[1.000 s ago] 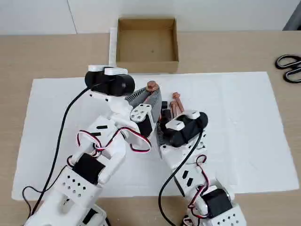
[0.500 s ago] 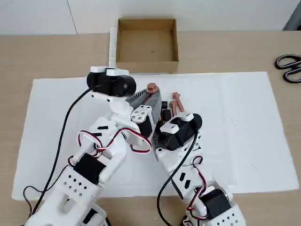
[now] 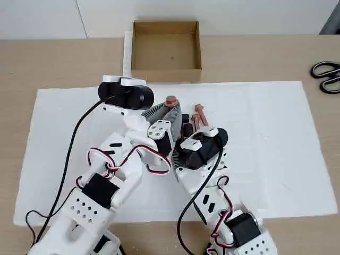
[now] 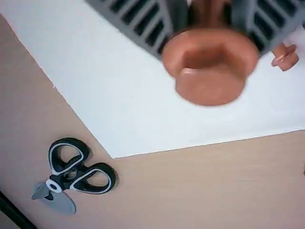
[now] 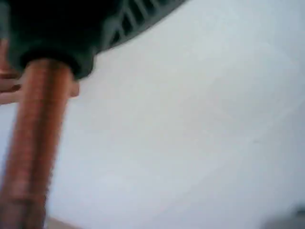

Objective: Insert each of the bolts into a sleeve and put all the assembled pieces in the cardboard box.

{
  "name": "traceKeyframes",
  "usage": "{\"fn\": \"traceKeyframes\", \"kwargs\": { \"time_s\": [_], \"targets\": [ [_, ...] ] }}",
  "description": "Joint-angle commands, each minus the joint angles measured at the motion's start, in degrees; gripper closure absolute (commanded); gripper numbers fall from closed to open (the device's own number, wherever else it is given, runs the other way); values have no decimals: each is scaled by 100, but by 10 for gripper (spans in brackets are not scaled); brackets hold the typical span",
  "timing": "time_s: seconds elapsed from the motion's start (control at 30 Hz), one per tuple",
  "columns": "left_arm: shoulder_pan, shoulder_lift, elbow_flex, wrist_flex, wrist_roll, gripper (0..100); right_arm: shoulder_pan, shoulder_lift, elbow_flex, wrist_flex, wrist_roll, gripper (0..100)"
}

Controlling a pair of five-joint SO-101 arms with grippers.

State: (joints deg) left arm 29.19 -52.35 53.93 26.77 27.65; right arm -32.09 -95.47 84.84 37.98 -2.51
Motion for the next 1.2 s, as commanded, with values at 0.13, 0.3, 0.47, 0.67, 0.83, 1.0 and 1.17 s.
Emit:
{"fn": "traceKeyframes", "kwargs": {
  "time_s": [0.13, 0.3, 0.47, 0.67, 0.83, 1.0, 1.17],
  "targets": [
    [229, -176, -66, 422, 149, 994, -13, -92, -62, -154, -70, 995],
    [255, -176, -48, 484, 149, 994, -4, -92, -53, -154, -70, 995],
    [255, -176, -57, 712, 149, 994, -4, -92, -53, -154, -70, 995],
    [255, -176, -40, 1160, 149, 994, -4, -92, -53, -154, -70, 995],
    [255, -176, -31, 1187, 149, 994, -4, -92, -53, -154, -70, 995],
    [255, -167, -31, 1530, 141, 994, -4, -92, -53, -154, -70, 995],
    [264, -141, -31, 1679, 132, 994, -4, -92, -53, -154, -70, 995]
  ]
}}
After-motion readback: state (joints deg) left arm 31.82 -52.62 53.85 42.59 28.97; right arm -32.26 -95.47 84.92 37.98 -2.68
